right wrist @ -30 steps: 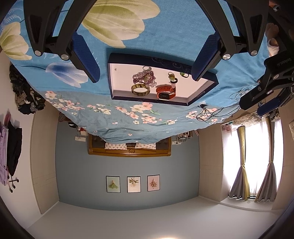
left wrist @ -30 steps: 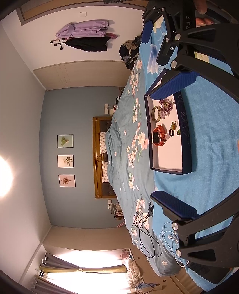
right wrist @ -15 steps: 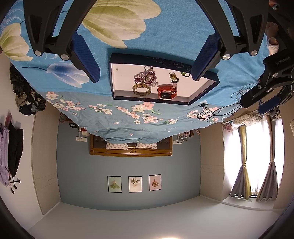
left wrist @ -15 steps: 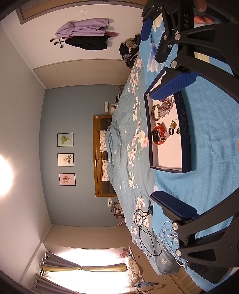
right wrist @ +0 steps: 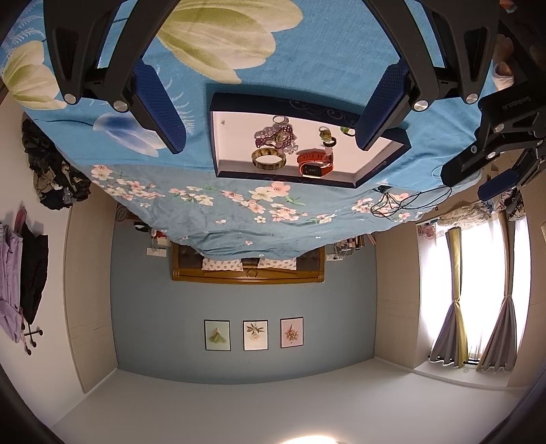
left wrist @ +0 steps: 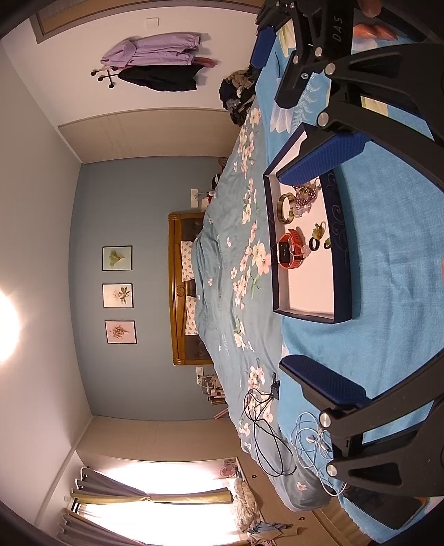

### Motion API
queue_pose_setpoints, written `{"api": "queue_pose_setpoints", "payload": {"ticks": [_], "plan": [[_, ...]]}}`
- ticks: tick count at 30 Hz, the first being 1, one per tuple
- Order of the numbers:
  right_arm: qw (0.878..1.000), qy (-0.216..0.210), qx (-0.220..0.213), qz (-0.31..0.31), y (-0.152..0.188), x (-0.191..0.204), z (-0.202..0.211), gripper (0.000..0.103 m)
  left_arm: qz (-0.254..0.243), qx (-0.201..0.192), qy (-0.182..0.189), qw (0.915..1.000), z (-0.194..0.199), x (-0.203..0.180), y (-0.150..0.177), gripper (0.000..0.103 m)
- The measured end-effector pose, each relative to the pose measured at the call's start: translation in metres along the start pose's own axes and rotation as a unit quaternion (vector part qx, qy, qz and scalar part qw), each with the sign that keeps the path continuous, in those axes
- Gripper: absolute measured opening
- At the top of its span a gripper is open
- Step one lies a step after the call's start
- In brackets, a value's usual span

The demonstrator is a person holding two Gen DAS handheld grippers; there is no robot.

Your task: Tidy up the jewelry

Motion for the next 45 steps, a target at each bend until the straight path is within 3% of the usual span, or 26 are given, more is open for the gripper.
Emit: {"api": "queue_pose_setpoints", "payload": {"ticks": [17, 45], "plan": [[1.000, 0.019, -0.020, 0.011, -0.0054, 0.0008, 0.0046, 0.096, 0.006, 0.004, -0.005, 1.0000, -0.0026, 0.0007, 0.0016, 0.098], [1.000, 0.020, -0.016, 0.008, -0.0045, 0.0000, 0.0050, 0.096, 0.006, 0.004, -0.011, 0.9999, -0.0024, 0.0021, 0.0012, 0.098]]}}
Point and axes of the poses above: each gripper's, at about its wrist camera, not at the fingertips, and z roughly against the way its jaws point, x to its left, y to its underside, the point moved 10 cm from there along -z, roughly the way its jaws point, and after that the axes turned 6 degrees about -y, right-handed, at the moved point
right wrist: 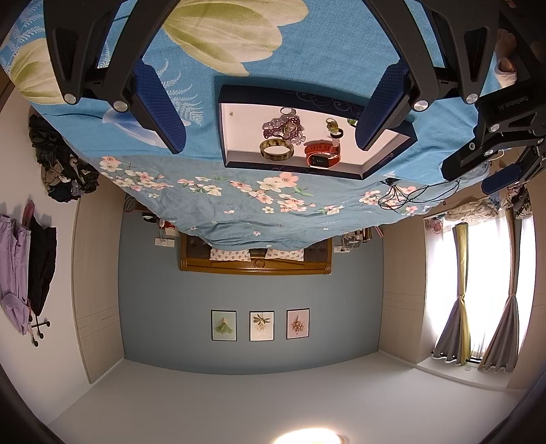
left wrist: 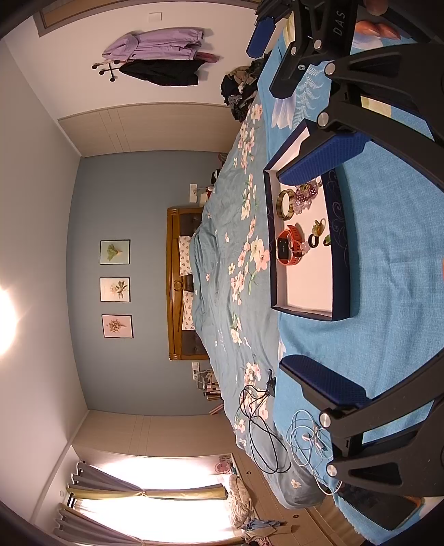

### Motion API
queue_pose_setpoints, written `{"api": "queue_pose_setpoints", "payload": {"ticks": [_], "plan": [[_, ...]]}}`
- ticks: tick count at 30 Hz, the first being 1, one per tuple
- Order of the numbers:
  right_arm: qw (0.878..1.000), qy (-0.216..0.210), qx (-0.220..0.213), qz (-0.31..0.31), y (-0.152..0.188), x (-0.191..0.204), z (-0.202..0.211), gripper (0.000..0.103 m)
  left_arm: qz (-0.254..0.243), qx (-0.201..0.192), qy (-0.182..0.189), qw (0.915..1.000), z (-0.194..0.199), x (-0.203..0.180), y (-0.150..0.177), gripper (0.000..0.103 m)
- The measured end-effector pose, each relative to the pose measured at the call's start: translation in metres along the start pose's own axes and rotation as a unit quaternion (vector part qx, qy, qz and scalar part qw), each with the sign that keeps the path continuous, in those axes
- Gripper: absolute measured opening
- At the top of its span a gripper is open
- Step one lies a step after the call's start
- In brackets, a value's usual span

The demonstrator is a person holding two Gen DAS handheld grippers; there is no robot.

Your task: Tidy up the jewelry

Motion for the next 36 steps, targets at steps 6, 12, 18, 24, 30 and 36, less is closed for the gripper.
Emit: {"api": "queue_pose_setpoints", "payload": {"ticks": [6, 12, 18, 24, 30, 36], "plan": [[1.000, -0.001, 0.000, 0.000, 0.0000, 0.0002, 0.0000, 0.096, 0.000, -0.001, -0.001, 1.0000, 0.0000, 0.0006, -0.0003, 0.098], [1.000, 0.000, 0.000, 0.000, -0.0001, 0.0002, -0.0004, 0.096, 0.000, 0.000, -0.002, 1.0000, -0.0001, 0.0007, -0.0007, 0.098], [1.000, -0.002, 0.002, 0.000, -0.0002, 0.0009, -0.0013, 0.096, -0.001, 0.000, -0.003, 1.0000, 0.0003, 0.0010, -0.0004, 0.098], [1.000, -0.002, 0.003, -0.001, -0.0003, 0.0011, -0.0019, 0.096, -0.001, 0.000, -0.002, 1.0000, 0.0022, -0.0005, -0.0011, 0.098], [1.000, -0.004, 0.005, -0.002, 0.0001, 0.0011, -0.0039, 0.096, 0.000, 0.001, -0.002, 1.0000, 0.0032, -0.0007, -0.0013, 0.098], [1.000, -0.004, 0.005, -0.002, 0.0002, 0.0011, -0.0040, 0.096, -0.001, 0.001, -0.002, 1.0000, 0.0033, -0.0010, -0.0011, 0.098]]}}
Point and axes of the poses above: each gripper's, at about its wrist camera, not at the fingertips, and z roughly against the way its jaws point, x to its left, y to its underside, the point moved 10 cm from there along -z, roughly the way its jaws point, and after that the axes turned 6 degrees about -y, right-handed, at the moved point
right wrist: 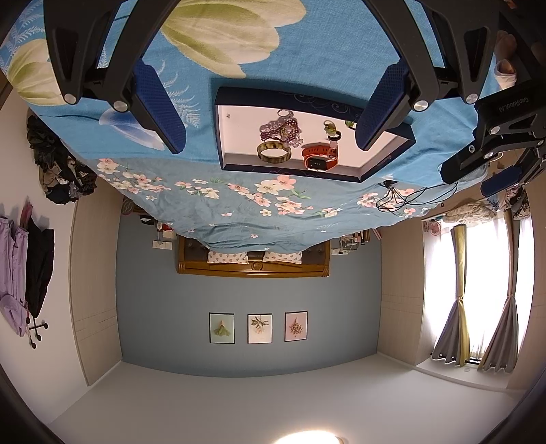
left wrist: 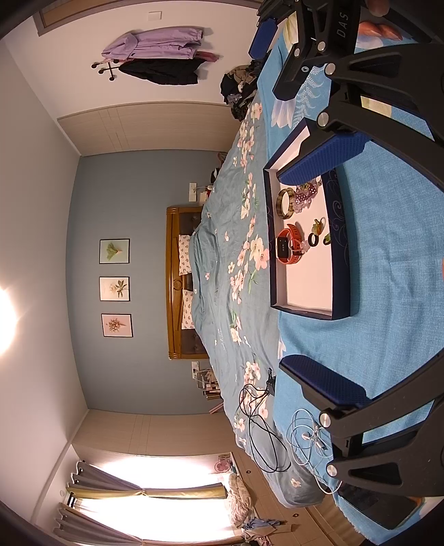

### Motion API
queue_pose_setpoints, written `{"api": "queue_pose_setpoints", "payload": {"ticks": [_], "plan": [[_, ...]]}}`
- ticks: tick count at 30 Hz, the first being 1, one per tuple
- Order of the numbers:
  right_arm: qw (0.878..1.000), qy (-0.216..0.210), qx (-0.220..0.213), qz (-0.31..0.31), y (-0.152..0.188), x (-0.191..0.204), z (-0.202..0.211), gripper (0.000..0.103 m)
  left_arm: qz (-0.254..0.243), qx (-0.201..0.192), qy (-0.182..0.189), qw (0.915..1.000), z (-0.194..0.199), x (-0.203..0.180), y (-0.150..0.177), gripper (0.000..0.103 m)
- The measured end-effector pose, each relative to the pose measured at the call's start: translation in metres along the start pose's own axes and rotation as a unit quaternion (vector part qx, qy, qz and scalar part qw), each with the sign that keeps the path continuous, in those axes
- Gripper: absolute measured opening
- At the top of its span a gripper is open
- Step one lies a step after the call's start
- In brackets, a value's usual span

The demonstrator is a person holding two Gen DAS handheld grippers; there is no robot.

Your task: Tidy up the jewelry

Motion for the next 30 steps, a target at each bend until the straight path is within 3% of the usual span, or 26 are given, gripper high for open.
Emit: {"api": "queue_pose_setpoints", "payload": {"ticks": [30], "plan": [[1.000, 0.000, 0.002, -0.002, 0.0037, -0.0006, -0.0017, 0.096, -0.002, -0.002, -0.001, 1.0000, 0.0003, -0.0011, 0.0005, 0.098]]}}
Point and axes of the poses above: each gripper's, at about its wrist camera, not at the fingertips, and z roughly against the way its jaws point, x to its left, y to its underside, the point moved 10 cm from there along -z, roughly the way its jaws point, and after that the axes turned 6 degrees about -y, right-handed, at the moved point
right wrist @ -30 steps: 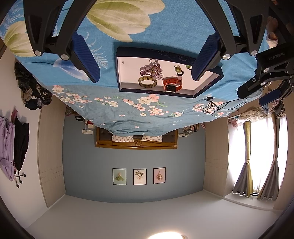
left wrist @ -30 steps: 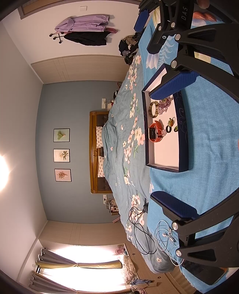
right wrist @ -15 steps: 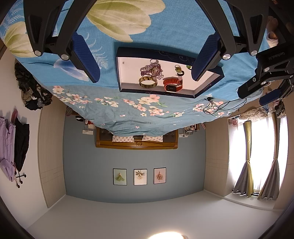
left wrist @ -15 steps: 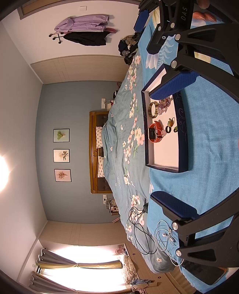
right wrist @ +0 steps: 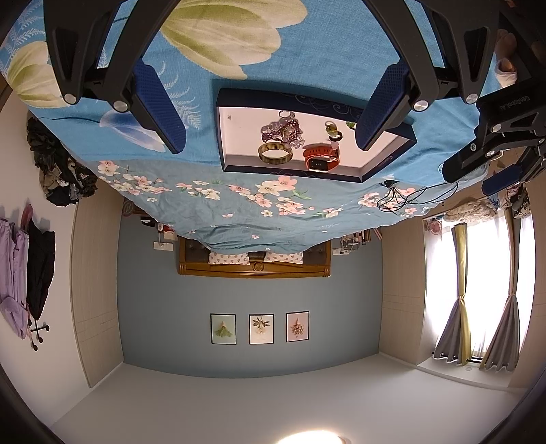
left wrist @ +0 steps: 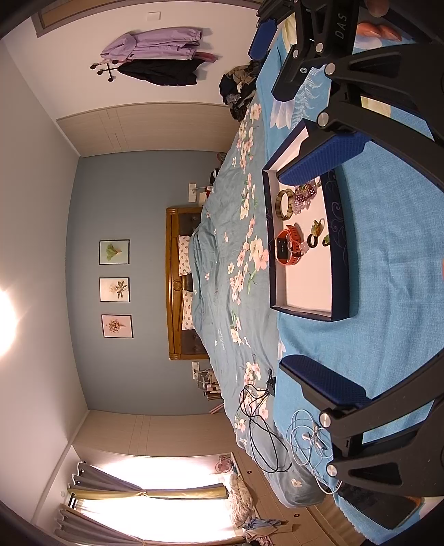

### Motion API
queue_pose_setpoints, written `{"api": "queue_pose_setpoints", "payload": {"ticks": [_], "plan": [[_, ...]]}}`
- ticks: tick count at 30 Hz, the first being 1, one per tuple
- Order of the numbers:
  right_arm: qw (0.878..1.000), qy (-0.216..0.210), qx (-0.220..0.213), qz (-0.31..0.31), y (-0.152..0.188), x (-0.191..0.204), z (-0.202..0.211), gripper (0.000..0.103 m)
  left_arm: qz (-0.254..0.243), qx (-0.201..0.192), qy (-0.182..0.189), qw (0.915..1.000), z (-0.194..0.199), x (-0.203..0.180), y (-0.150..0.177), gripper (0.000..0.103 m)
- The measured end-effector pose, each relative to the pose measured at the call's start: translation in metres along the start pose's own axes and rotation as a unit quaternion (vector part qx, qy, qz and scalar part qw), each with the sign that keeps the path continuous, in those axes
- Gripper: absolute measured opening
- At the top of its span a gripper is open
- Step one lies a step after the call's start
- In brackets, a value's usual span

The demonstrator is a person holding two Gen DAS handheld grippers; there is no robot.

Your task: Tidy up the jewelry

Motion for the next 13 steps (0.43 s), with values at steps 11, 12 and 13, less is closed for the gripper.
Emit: {"api": "queue_pose_setpoints", "payload": {"ticks": [11, 12, 13], "plan": [[0.997, 0.003, 0.082, 0.000, 0.022, -0.037, -0.018, 0.096, -0.009, 0.032, 0.001, 0.9995, -0.014, 0.003, 0.009, 0.098], [0.994, 0.013, 0.110, -0.005, 0.031, -0.055, -0.025, 0.096, -0.011, 0.039, 0.000, 0.9992, -0.017, 0.006, 0.012, 0.098], [0.994, 0.013, 0.110, -0.005, 0.031, -0.055, -0.025, 0.096, -0.013, 0.045, -0.001, 0.9989, -0.020, 0.009, 0.013, 0.098]]}}
Point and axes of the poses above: each gripper's, at about its wrist camera, not at the fingertips, and z roughly against the way its jaws point, x to its left, y to its underside, the point moved 10 cm from there along -z, roughly the way its jaws point, and after that the axes turned 6 degrees about -y, right-handed, at the moved point
